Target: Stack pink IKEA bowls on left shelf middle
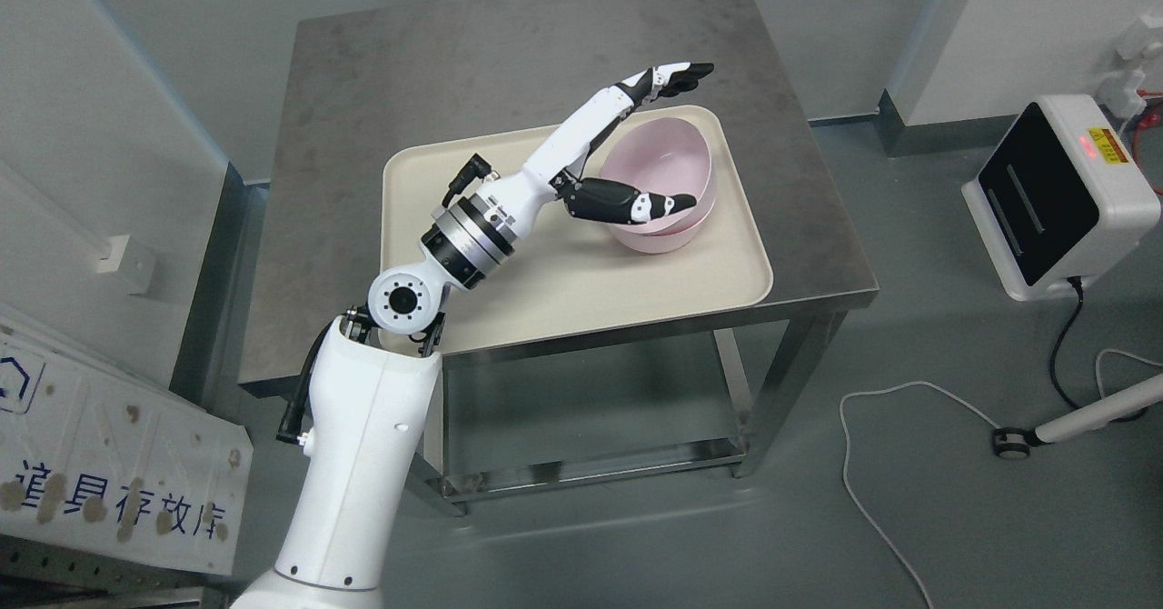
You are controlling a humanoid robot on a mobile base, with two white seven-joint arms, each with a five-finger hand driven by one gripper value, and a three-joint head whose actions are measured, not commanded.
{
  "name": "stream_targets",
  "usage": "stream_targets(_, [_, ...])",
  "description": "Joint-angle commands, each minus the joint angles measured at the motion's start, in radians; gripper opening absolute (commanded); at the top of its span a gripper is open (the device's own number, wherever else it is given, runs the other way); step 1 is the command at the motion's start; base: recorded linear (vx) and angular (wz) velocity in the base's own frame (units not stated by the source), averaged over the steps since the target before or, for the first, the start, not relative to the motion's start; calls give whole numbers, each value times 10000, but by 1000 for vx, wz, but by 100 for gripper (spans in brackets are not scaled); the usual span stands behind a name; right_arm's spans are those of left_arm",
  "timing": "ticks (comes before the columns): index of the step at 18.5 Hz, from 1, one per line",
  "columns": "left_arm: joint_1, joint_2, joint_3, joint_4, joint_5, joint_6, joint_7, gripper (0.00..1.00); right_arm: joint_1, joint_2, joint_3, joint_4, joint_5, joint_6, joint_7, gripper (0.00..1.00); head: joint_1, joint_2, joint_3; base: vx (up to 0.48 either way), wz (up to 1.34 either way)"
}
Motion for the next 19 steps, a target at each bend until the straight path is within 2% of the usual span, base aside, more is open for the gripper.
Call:
stream_targets(1, [661, 594, 182, -920, -1776, -76, -107, 84, 0, -175, -107, 2, 77, 3, 8, 100, 0, 0, 0, 0, 0])
stream_targets(5, [246, 487, 121, -736, -4447, -61, -245, 84, 0, -175, -107, 2, 77, 3, 8, 100, 0, 0, 0, 0, 0])
stream_targets(12, [-229, 394, -1013, -614, -5755, 16, -337, 81, 0, -175, -107, 2, 77, 3, 8, 100, 0, 0, 0, 0, 0])
stream_targets(15, [-459, 379, -1014, -322, -5941, 16, -644, 70, 0, -175, -107, 2, 77, 3, 8, 100, 0, 0, 0, 0, 0])
stream_targets(19, [-460, 410, -892, -229, -5941, 16, -752, 51, 0, -175, -107, 2, 77, 3, 8, 100, 0, 0, 0, 0, 0])
